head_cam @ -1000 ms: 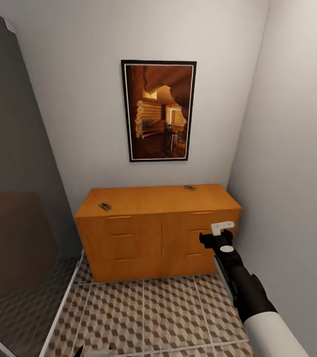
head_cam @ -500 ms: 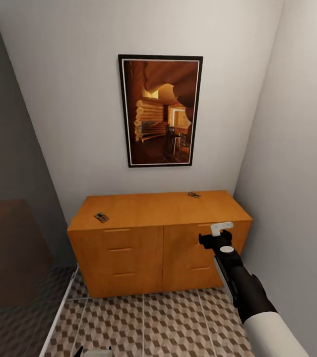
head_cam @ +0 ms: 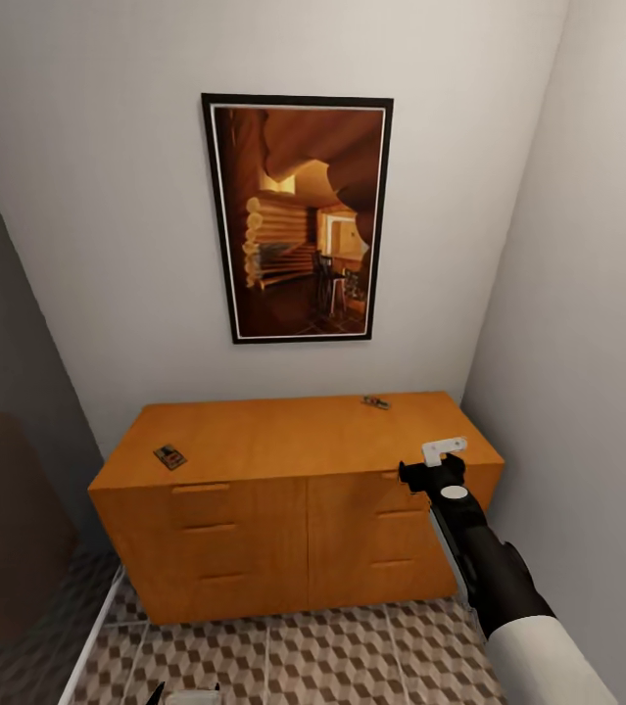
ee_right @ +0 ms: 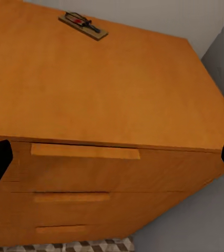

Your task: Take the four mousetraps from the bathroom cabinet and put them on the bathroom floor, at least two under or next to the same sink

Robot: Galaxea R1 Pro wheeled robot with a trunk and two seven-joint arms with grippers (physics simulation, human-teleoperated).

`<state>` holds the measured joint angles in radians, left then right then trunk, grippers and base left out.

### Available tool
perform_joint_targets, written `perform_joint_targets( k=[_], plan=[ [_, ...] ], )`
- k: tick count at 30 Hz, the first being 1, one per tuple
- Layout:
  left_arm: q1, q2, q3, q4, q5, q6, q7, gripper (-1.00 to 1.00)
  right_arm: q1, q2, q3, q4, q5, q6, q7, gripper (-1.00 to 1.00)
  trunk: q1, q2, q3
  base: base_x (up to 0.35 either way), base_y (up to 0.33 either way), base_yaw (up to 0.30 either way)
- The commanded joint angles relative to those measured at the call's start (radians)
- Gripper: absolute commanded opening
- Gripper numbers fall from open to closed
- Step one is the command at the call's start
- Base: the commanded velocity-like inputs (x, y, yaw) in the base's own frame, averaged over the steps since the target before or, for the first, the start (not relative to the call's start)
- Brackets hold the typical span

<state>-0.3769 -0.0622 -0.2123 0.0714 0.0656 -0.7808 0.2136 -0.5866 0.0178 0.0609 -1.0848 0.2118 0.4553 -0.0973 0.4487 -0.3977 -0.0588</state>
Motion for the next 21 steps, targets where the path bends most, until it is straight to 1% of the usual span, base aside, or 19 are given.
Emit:
perform_joint_targets(
  k=[1, 8, 13, 16, 20, 21],
  plan=[
    [-0.002, -0.001, -0.009, 0.004, 0.006, -0.006, 0.003, 1.0, -0.001, -0.002, 0.002, -0.001, 0.005, 0.007, -0.003, 1.0, 0.001, -0.002, -0.002, 0.333, -0.147, 0.0],
    [-0.002, 0.0, -0.009, 0.005, 0.006, -0.006, 0.003, 1.0, -0.001, -0.011, 0.001, -0.001, 0.006, 0.008, -0.003, 1.0, 0.001, -0.002, -0.002, 0.328, -0.143, 0.0],
    [0.012, 0.005, -0.009, 0.005, 0.006, -0.006, 0.003, 1.0, -0.001, -0.036, 0.0, -0.001, 0.005, 0.003, -0.002, 1.0, 0.001, -0.002, -0.002, 0.097, -0.039, 0.0],
    [0.038, 0.016, -0.009, 0.005, 0.007, -0.005, 0.003, 1.0, -0.015, -0.044, 0.0, -0.001, 0.004, 0.001, -0.001, 1.0, 0.001, -0.002, -0.002, 0.02, -0.008, 0.0],
    [0.079, 0.04, -0.009, 0.005, 0.007, -0.005, 0.003, 1.0, -0.045, -0.047, 0.0, 0.0, 0.002, -0.015, 0.007, 1.0, 0.001, -0.002, -0.002, 0.006, -0.003, 0.0],
    [0.092, 0.048, -0.009, 0.005, 0.008, -0.005, 0.003, 1.0, -0.052, -0.047, 0.0, 0.0, 0.001, -0.02, 0.02, 1.0, 0.001, -0.002, -0.002, 0.002, -0.001, 0.0]
  ],
)
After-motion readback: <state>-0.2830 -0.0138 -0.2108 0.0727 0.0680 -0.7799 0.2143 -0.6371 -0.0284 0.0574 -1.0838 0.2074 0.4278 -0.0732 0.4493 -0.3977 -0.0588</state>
